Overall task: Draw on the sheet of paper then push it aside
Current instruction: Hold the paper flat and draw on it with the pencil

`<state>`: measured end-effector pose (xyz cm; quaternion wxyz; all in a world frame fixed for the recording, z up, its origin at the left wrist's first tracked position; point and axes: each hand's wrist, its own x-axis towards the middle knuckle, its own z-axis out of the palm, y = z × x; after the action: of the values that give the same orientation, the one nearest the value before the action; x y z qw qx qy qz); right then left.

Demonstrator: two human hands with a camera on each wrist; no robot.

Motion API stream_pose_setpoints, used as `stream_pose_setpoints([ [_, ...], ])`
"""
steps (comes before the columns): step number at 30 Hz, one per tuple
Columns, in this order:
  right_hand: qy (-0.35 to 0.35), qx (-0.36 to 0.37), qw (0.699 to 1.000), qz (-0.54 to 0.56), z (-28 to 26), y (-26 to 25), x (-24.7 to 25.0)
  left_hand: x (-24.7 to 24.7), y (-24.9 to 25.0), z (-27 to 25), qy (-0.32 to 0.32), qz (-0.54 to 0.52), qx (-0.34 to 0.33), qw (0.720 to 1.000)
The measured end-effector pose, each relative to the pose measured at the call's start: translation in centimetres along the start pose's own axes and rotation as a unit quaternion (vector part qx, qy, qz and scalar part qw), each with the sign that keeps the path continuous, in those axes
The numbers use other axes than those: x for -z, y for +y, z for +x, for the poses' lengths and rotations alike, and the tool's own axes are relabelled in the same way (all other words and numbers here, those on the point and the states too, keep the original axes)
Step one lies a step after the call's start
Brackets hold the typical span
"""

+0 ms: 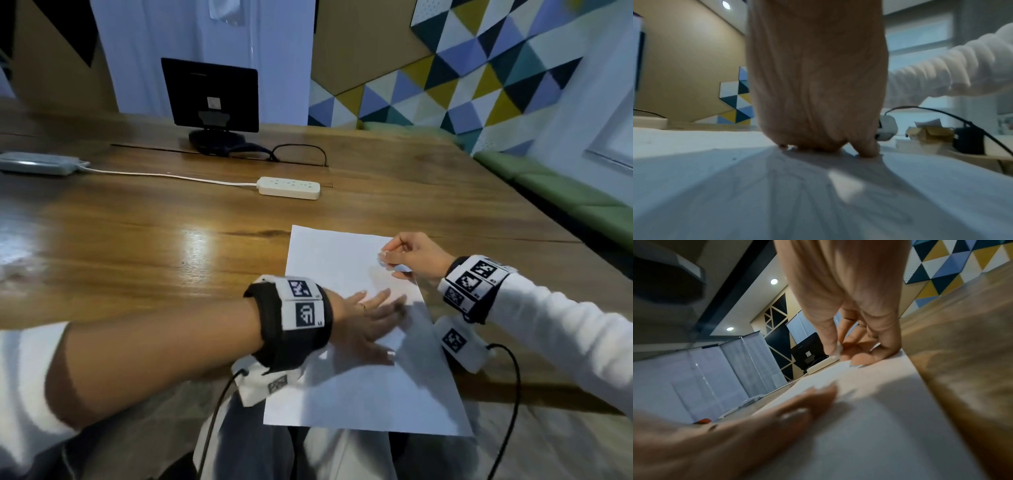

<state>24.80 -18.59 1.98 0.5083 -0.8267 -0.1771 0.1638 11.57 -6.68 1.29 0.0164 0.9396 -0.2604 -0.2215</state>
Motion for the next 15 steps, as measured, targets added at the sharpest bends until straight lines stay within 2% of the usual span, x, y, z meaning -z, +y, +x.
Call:
stream_pose_setpoints([
  [1, -0.004, 0.008, 1.0, -0.007, 0.0, 0.0, 0.0, -0.3, -0.2, -0.3, -0.011, -0.002, -0.003, 1.0],
  [2, -0.007, 0.014, 1.0, -0.001, -0.1, 0.2, 0.0, -0.4, -0.8, -0.9, -0.023, -0.009, 0.026, 0.999],
  [4, -0.012, 0.02, 0.999, 0.036, -0.3, 0.5, 0.0, -0.4, -2.5, -2.7, -0.03, -0.015, 0.163, 0.986],
  [6, -0.016, 0.017, 0.999, 0.049, -0.4, 0.7, 0.3, -0.1, -4.0, -4.4, -0.027, -0.012, 0.323, 0.946],
  [7, -0.021, 0.015, 0.999, 0.041, -0.5, 0.7, 0.5, 0.2, -4.5, -5.1, -0.016, -0.022, 0.371, 0.928],
  [8, -0.028, 0.016, 0.999, 0.031, -0.5, 0.7, 0.5, 0.5, -4.7, -5.6, 0.006, -0.037, 0.384, 0.922],
  [9, -0.035, 0.02, 0.999, 0.018, -0.5, 0.6, 0.6, 0.7, -4.7, -5.7, 0.035, -0.051, 0.369, 0.927],
  [11, -0.044, 0.029, 0.999, -0.006, -0.5, 0.4, 0.5, 1.0, -4.0, -4.9, 0.063, -0.029, 0.278, 0.958],
  [13, -0.051, 0.026, 0.998, -0.007, -0.6, 0.4, 0.3, 0.7, -2.8, -3.7, 0.031, -0.009, 0.147, 0.989],
  [14, -0.054, 0.022, 0.998, 0.002, -0.6, 0.5, 0.2, 0.4, -2.3, -3.2, -0.005, -0.015, 0.099, 0.995],
  [15, -0.059, 0.016, 0.998, 0.013, -0.8, 0.5, 0.2, -0.3, -2.2, -2.9, -0.036, -0.021, 0.083, 0.996],
])
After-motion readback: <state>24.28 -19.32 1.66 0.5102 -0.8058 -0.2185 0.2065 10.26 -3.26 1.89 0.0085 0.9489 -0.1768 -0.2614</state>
